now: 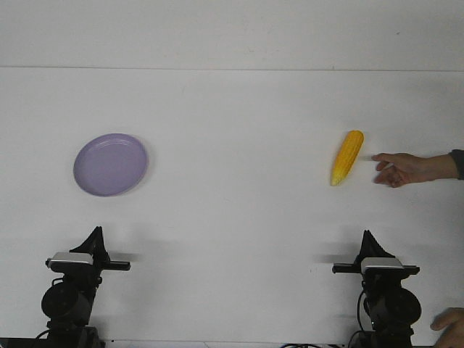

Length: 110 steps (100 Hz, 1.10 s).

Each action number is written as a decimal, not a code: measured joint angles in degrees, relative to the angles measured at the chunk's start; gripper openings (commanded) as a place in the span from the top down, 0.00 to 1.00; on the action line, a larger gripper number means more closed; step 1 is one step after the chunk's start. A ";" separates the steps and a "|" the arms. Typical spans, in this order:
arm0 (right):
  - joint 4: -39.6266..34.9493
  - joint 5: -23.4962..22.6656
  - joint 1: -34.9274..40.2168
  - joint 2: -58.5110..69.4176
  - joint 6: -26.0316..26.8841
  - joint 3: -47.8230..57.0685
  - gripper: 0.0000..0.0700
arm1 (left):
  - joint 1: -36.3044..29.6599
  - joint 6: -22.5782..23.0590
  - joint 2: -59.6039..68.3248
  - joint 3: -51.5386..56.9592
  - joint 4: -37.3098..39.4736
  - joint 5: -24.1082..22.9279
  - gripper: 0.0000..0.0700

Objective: Place corn on plate with both arms

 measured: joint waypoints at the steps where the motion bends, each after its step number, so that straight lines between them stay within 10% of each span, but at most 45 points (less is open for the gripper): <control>1: 0.00 0.00 0.00 0.00 0.00 0.00 0.98 | 0.00 0.02 0.00 0.00 0.00 0.00 0.98; 64: 0.00 0.00 0.00 0.00 0.00 0.00 0.98 | 0.00 -0.28 0.00 0.00 0.61 0.15 0.98; 110: 0.00 0.00 0.00 0.00 0.00 0.00 0.98 | 0.00 -19.52 0.52 1.42 4.22 0.98 0.98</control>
